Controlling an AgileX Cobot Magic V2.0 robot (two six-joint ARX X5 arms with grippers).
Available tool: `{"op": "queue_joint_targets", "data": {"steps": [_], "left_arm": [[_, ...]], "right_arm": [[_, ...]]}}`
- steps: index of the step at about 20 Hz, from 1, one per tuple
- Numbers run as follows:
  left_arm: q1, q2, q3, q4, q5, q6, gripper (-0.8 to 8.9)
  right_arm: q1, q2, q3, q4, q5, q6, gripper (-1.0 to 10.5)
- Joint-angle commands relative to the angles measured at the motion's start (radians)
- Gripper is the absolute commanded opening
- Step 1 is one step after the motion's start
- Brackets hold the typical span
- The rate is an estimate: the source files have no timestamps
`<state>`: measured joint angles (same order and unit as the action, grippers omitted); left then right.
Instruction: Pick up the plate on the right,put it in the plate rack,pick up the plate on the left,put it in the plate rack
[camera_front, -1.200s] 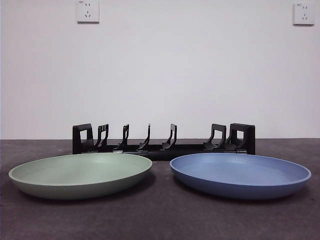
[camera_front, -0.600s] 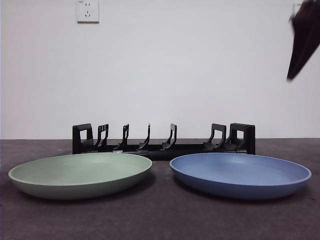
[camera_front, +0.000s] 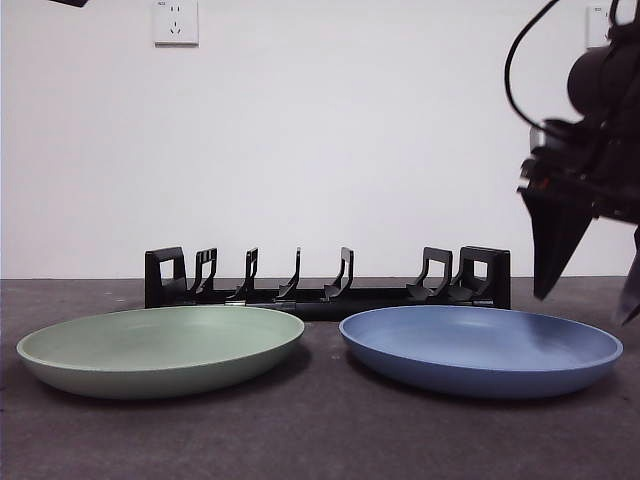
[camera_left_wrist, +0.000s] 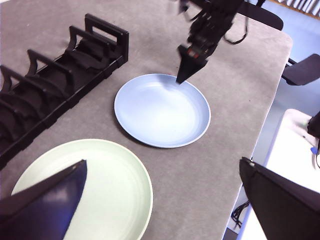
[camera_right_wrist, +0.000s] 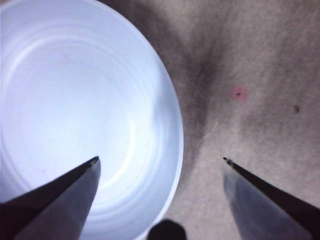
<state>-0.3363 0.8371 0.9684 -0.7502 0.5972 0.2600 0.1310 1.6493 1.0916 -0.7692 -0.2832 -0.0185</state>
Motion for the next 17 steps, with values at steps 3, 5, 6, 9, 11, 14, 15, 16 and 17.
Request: {"op": "queue_joint_targets", "data": {"steps": [3,5,6,9,11,14,15,16,17], "left_arm": [[-0.013,0.009,0.002,0.011,0.001,0.038,5.39],[-0.013,0.011,0.002,0.012,0.001,0.042,5.39],[-0.013,0.014,0.002,0.013,0.001,0.047,5.39],[-0.013,0.014,0.002,0.012,0.000,0.060,5.39],[-0.013,0.014,0.002,0.013,-0.006,0.060,5.39],[-0.013,0.014,0.002,0.011,-0.045,0.066,5.39],[-0.013,0.014,0.002,0.011,-0.048,0.067,5.39],[-0.013,0.014,0.002,0.011,-0.048,0.067,5.39],[-0.013,0.014,0.002,0.011,-0.048,0.067,5.39]], "right_arm": [[0.006,0.052,0.000,0.018,0.015,0.019,4.0],[0.006,0.068,0.000,0.023,0.024,0.019,3.3],[0.006,0.076,0.000,0.024,0.026,0.019,2.6],[0.006,0.095,-0.001,0.034,0.026,0.019,1.8],[0.006,0.103,-0.001,0.037,0.026,0.019,1.8],[0.006,0.112,-0.001,0.042,0.026,0.017,0.2],[0.006,0.114,-0.001,0.045,0.026,0.014,-0.1],[0.006,0.114,-0.001,0.049,0.026,0.014,-0.1],[0.006,0.114,-0.001,0.055,0.026,0.014,-0.1]]}}
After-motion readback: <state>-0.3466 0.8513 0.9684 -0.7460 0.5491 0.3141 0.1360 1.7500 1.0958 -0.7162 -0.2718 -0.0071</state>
